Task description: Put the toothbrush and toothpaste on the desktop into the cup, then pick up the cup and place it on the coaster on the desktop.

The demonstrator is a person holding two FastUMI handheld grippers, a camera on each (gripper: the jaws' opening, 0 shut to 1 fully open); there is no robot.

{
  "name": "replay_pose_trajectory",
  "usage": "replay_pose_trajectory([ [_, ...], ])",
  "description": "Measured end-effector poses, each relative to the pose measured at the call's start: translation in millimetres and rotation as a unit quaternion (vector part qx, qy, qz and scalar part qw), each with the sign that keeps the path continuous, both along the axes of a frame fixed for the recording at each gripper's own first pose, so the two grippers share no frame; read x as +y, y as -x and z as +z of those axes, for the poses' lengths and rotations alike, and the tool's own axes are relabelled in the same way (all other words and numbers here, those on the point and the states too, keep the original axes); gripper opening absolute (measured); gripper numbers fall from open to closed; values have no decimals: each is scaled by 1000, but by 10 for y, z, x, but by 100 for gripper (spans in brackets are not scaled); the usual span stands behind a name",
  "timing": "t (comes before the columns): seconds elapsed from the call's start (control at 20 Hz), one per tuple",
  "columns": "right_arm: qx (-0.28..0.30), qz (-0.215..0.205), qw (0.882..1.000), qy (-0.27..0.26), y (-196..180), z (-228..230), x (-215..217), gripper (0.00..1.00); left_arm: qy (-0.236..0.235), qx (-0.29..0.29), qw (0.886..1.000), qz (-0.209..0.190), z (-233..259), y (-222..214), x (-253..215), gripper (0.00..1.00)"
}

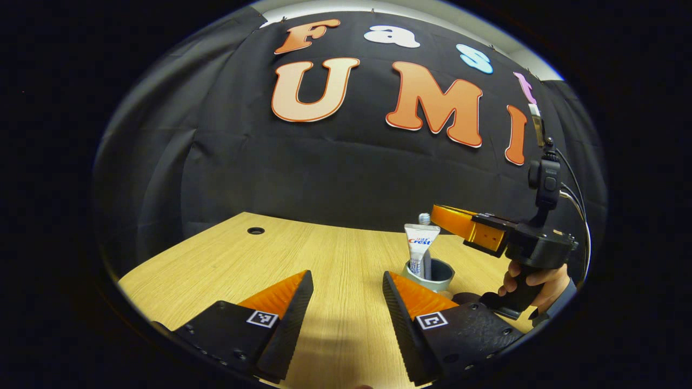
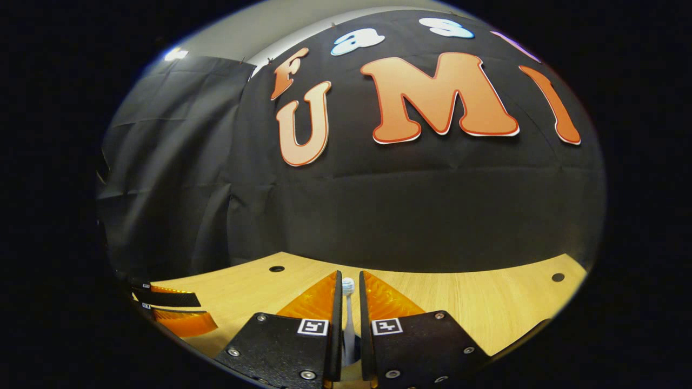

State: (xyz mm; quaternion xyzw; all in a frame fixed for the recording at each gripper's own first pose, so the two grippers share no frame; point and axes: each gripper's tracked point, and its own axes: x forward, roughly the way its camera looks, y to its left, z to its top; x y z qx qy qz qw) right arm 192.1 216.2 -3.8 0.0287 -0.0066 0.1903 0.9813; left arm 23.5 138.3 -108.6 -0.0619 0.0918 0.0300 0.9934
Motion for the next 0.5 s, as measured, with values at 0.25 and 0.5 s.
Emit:
replay_pose_trajectory([
  [0.25, -12, -21, 999, 26, 214, 165, -310, 34, -6, 23, 1000, -17, 53, -43, -312, 80],
  [0.5, -24, -36, 999, 21, 403, 379, -546, 80, 1, 24, 999, -42, 242, -71, -643, 97],
])
